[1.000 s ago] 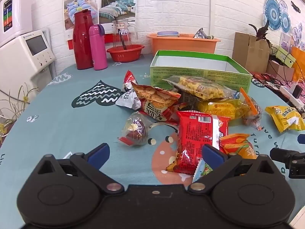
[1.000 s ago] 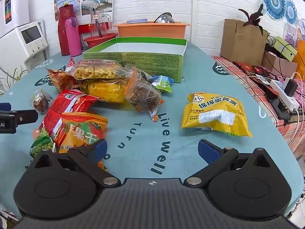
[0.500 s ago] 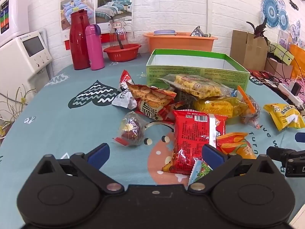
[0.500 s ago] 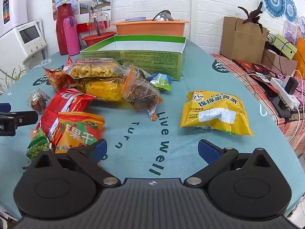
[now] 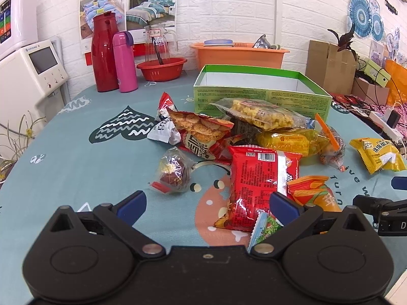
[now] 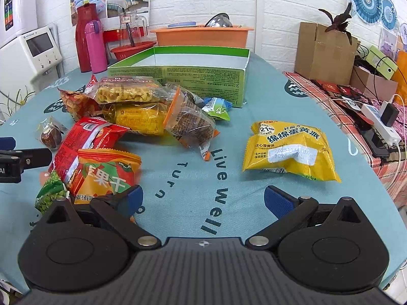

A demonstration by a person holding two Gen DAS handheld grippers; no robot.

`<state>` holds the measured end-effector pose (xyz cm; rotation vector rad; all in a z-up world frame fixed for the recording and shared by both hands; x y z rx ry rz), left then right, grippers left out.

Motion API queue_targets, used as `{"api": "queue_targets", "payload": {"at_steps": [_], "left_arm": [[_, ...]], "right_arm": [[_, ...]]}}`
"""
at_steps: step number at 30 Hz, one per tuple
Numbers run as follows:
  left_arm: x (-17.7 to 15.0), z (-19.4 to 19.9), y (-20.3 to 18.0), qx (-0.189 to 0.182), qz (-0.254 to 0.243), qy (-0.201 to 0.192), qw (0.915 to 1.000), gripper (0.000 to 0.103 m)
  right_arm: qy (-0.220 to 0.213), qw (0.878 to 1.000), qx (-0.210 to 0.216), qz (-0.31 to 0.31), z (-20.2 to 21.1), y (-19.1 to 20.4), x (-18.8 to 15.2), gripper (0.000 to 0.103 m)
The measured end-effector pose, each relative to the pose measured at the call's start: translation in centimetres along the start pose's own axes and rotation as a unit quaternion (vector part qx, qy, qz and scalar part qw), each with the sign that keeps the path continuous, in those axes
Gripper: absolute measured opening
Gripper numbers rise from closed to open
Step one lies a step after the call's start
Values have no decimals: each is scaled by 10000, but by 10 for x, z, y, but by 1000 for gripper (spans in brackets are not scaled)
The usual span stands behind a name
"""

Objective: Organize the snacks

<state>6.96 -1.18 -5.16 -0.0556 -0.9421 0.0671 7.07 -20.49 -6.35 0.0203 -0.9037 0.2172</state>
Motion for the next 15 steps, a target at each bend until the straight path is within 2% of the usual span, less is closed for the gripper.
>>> {"api": "queue_targets", "payload": {"at_steps": [15], "left_arm": [[0,1,-1,-29,13,5,10000,103]], "right_arm": [[-7,10000,-1,6,1,1,0,103]]}}
Point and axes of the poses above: each gripper's, at about its wrist camera, not at the fingertips, and z roughly against the way its jaws point, y to its left, x to its top, the point moved 8 cm from there along -z, roughly the way its jaws point, and after that the axes turned 8 degrees about z, right-handed, at the moved point
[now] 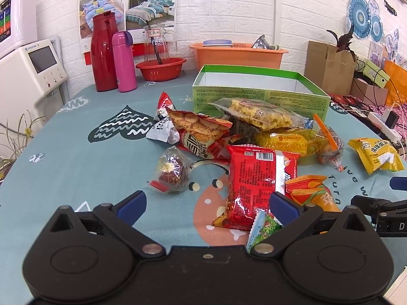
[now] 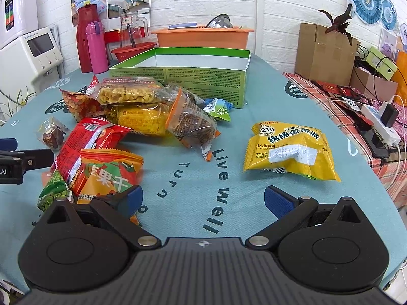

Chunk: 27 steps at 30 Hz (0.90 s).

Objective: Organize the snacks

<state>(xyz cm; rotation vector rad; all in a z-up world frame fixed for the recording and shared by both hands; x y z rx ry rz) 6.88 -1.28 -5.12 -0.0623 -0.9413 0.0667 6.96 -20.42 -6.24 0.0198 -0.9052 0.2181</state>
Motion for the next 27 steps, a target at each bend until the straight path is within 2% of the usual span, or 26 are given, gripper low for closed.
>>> {"api": "queue_targets", "payload": {"at_steps": [27], "left_arm": [[0,2,0,-25,12,2,10000,103]], "right_arm": [[-27,10000,40,6,2,4,1,103]]}}
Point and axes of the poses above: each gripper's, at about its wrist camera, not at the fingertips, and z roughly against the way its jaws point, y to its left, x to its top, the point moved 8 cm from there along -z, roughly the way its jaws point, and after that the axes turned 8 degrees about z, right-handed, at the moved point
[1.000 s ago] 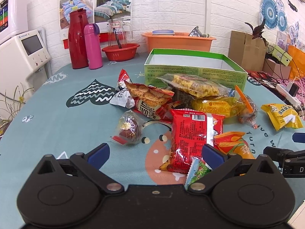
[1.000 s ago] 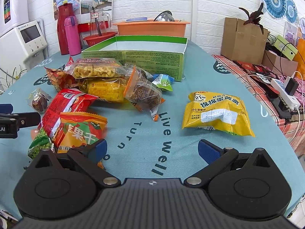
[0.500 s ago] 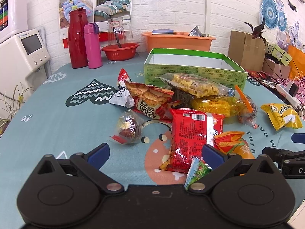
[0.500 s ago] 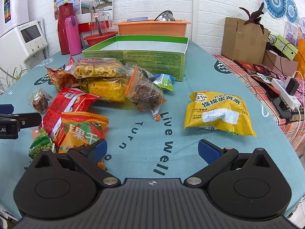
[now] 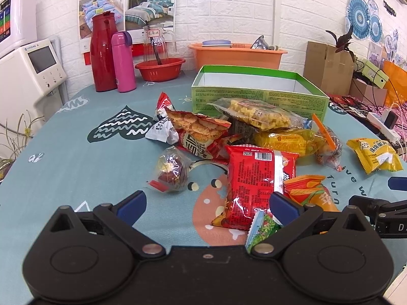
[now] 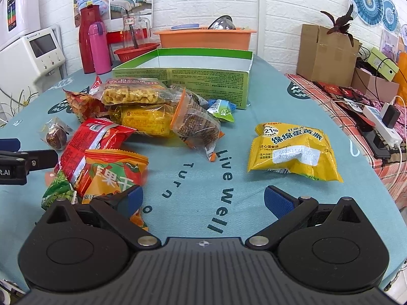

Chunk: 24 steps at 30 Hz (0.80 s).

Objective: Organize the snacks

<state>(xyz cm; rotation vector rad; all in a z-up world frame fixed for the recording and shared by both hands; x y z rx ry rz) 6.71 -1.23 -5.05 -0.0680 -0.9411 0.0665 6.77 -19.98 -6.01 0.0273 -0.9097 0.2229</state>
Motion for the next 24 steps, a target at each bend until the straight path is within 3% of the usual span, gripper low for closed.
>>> {"api": "queue_targets", "payload": {"at_steps": [17,21,24], "left_arm": [[0,-1,-2,-72,1,9,10000,103],[6,0,5,-296,135,-21,9995,103],[11,-3,14,-495,303,63,9983,103]], "right_arm": [[-85,9999,47,75,0,4,2,103],[-428,9986,305,54,7,6,12,103],[-1008,9929,635,-58,16,8,24,103]]}}
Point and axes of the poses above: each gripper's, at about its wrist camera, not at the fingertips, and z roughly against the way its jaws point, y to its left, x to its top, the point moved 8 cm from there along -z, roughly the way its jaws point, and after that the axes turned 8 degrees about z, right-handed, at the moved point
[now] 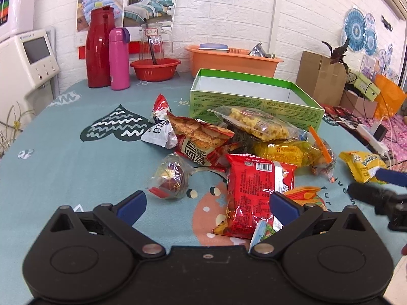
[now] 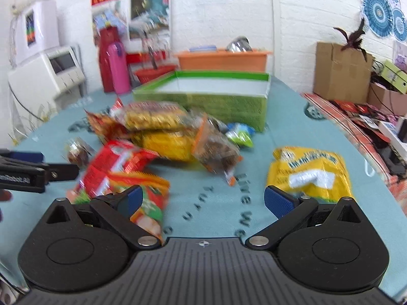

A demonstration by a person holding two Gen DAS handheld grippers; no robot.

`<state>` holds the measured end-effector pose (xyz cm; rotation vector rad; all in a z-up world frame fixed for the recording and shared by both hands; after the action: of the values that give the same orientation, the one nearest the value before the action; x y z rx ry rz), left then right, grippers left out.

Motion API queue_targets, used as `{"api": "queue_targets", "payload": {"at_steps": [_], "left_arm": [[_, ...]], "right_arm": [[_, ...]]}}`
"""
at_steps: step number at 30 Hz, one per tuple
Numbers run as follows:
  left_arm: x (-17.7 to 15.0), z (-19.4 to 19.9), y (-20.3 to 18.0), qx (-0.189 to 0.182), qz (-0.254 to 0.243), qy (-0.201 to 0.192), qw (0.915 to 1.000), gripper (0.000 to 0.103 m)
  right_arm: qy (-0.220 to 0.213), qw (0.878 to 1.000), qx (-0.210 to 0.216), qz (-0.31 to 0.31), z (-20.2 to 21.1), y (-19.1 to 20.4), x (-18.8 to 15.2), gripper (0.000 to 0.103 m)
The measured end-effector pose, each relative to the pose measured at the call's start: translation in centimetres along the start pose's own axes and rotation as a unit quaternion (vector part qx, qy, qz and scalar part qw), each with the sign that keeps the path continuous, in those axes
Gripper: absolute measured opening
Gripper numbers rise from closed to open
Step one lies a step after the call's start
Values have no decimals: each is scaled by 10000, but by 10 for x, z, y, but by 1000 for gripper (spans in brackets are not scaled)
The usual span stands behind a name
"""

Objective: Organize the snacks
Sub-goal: 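Grasp the red wafer packet with the right tool and lift it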

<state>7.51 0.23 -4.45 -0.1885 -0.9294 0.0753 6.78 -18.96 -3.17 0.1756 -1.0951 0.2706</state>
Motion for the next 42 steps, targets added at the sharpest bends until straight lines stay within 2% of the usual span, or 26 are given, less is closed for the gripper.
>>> {"api": "queue_targets", "payload": {"at_steps": [2,5,9,13,14,15,16,19,21,22,24,25,27,29,32,34,36,38,39,42], "left_arm": [[1,-2,4,-226,155,58,9996,103],[1,-3,6,-686,460,164,9964,103],[2,-9,2,-1281,719,403,9883,103],[2,-20,-1,-1528,840,689,9823,103],[1,-24,-1,-1590,874,789,9802,94],[0,-27,-2,-1672,892,873,9780,70],[0,-30,-3,-1760,909,945,9756,58],[2,-42,-2,-1877,1062,1116,9701,59],[5,-47,2,-1920,1214,1187,9666,59],[7,-49,4,-1967,1274,1184,9649,60],[10,-53,7,-2025,1365,1196,9623,62],[11,-56,9,-2035,1405,1211,9614,67],[8,-59,14,-2028,1516,1336,9581,64],[3,-55,19,-2192,1535,1400,9533,61],[0,-52,24,-2392,1788,1486,9427,61],[2,-56,23,-2466,1975,1537,9363,63],[6,-59,14,-2401,1787,1500,9423,63],[5,-59,8,-2311,1545,1468,9493,74],[4,-58,8,-2291,1494,1440,9510,72],[0,-53,15,-2339,1605,1440,9480,59]], "right_arm": [[-402,9990,165,-90,3,2,8,103],[-150,9985,519,-40,-9,12,10,103],[266,9915,1263,-164,-28,31,8,103],[298,9888,1458,97,-39,42,16,103],[351,9876,1524,132,-43,43,18,103],[449,9858,1612,129,-48,42,19,103],[589,9838,1690,103,-54,42,19,103],[1005,9751,1975,66,-71,44,16,101],[1229,9697,2111,90,-78,47,12,91],[1241,9684,2160,128,-79,48,12,87],[1233,9665,2250,107,-80,47,12,87],[1259,9649,2305,21,-83,45,12,87],[1369,9591,2460,-284,-90,39,10,88],[1466,9526,2624,-471,-86,35,9,87],[1413,9520,2713,-92,-69,41,2,84],[1484,9464,2869,70,-65,50,-4,84],[1551,9414,2994,113,-67,60,-6,85],[1552,9433,2930,165,-70,66,-3,85],[1534,9450,2884,169,-72,66,-2,86],[1530,9454,2878,-78,-72,60,-3,84]]}}
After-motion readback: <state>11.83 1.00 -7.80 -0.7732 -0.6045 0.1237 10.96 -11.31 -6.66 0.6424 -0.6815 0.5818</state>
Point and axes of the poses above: each gripper's, at about its wrist camera, not at the fingertips, and z roughly against the way its jaws point, y to its left, x to its top, the point moved 8 cm from there along -z, roughly the way its jaws point, and after that the axes turned 8 degrees about z, right-handed, at the moved point
